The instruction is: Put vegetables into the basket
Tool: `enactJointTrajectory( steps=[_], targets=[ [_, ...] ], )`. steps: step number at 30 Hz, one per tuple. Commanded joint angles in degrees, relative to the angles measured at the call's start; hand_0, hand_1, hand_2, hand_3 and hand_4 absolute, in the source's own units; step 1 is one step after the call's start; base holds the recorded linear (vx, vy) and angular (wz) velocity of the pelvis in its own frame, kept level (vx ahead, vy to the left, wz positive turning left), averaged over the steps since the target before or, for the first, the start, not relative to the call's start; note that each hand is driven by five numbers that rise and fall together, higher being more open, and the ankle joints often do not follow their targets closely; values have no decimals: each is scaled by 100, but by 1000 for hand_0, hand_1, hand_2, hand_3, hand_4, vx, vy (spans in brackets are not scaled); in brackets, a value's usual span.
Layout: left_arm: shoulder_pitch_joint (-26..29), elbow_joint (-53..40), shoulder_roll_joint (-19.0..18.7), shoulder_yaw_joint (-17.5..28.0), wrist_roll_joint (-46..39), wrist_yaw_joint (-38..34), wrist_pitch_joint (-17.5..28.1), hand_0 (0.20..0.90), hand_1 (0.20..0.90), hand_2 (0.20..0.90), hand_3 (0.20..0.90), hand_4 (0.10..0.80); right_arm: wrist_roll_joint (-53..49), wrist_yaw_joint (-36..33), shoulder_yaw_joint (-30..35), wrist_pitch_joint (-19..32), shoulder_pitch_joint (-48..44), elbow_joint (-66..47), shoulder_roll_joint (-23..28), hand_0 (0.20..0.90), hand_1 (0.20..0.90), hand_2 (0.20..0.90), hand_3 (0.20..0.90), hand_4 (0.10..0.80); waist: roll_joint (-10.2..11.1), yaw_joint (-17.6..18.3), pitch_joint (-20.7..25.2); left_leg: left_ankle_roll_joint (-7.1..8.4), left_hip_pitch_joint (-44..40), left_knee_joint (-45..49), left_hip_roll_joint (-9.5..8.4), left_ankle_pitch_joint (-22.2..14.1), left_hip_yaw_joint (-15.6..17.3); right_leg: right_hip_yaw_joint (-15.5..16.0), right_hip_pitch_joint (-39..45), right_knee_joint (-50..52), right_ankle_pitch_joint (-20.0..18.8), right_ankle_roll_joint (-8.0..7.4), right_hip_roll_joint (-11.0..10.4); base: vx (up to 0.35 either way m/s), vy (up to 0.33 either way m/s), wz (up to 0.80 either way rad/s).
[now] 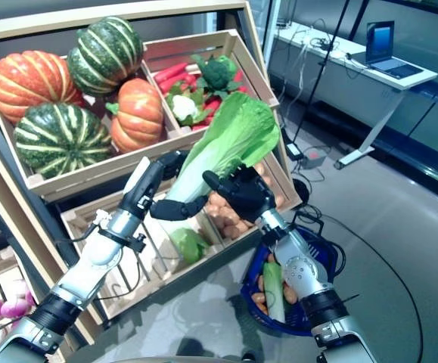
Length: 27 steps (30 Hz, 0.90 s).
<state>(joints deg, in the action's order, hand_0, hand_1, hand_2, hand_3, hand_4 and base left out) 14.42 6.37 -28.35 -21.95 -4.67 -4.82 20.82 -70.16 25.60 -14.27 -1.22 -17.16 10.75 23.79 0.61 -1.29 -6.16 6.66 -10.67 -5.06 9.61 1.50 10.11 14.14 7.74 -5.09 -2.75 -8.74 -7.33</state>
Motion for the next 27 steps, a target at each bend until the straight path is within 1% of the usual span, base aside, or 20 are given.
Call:
enactJointTrajectory(
  steps=[1, 4, 7, 14, 18, 19, 22, 24, 25, 27],
  targets=[
    [965, -49, -166, -148, 28, -64, 621, 300, 300, 300, 300, 400, -338, 489, 434, 733, -1152, -665, -79, 900, 900, 900, 900, 800, 175, 11, 406, -141, 174, 6, -192, -291, -211, -16, 216, 77, 194, 8, -256, 0, 0, 0],
    [955, 11, -135, -187, 18, -46, 613, 300, 300, 300, 300, 400, -381, 565, 479, 714, -1238, -695, -74, 900, 900, 900, 900, 800, 185, 6, 412, -141, 165, 6, -194, -300, -217, -21, 228, 76, 199, 6, -256, 0, 0, 0],
    [944, 101, -128, -237, 12, -17, 647, 300, 300, 300, 300, 400, -408, 494, 505, 717, -1338, -728, -38, 900, 900, 900, 900, 800, 196, -2, 426, -140, 161, 6, -199, -308, -232, -27, 241, 74, 205, 5, -257, 0, 0, 0],
    [923, 265, -130, -314, 8, -46, 637, 300, 300, 300, 300, 400, -323, 191, 640, 1025, -1537, -677, 29, 900, 900, 900, 900, 800, 209, 3, 455, -131, 182, 6, -189, -298, -238, -35, 225, 73, 198, 3, -261, 0, 0, 0],
    [872, 357, -121, -321, -13, -72, 633, 300, 300, 300, 300, 400, -355, -104, 841, 1385, -1591, -654, 40, 900, 900, 900, 900, 800, 211, 4, 451, -134, 196, 8, -190, -299, -246, -53, 212, 78, 198, 8, -252, 0, 0, 0],
    [873, 360, -121, -323, -13, -73, 635, 300, 300, 300, 300, 400, -353, -107, 841, 1387, -1590, -656, 40, 900, 900, 900, 900, 800, 211, 3, 452, -134, 196, 8, -190, -299, -247, -52, 212, 78, 198, 8, -252, 0, 0, 0],
    [861, 391, -103, -324, -13, -97, 608, 300, 300, 300, 300, 400, -119, -322, 952, 1746, -1598, -647, 60, 900, 900, 900, 900, 800, 213, 10, 447, -138, 197, 12, -194, -304, -250, -67, 211, 81, 200, 15, -247, 0, 0, 0],
    [874, 404, -100, -340, -17, -134, 575, 300, 300, 300, 300, 400, 307, -567, 1030, 2094, -1622, -649, 78, 900, 900, 900, 900, 800, 210, 18, 441, -141, 200, 18, -198, -310, -252, -87, 207, 83, 203, 15, -241, 0, 0, 0],
    [879, 407, -89, -354, -1, -160, 551, 300, 300, 300, 300, 400, 518, -609, 1035, 2154, -1646, -664, 106, 900, 900, 900, 900, 800, 212, 27, 437, -144, 197, 19, -198, -309, -253, -107, 205, 82, 200, 17, -238, 0, 0, 0],
    [882, 417, -88, -370, 7, -189, 551, 300, 300, 300, 300, 400, 480, -566, 1016, 2099, -1665, -676, 120, 900, 900, 900, 900, 800, 214, 35, 435, -145, 195, 16, -198, -304, -250, -126, 197, 81, 193, 16, -237, 0, 0, 0]
  ],
)
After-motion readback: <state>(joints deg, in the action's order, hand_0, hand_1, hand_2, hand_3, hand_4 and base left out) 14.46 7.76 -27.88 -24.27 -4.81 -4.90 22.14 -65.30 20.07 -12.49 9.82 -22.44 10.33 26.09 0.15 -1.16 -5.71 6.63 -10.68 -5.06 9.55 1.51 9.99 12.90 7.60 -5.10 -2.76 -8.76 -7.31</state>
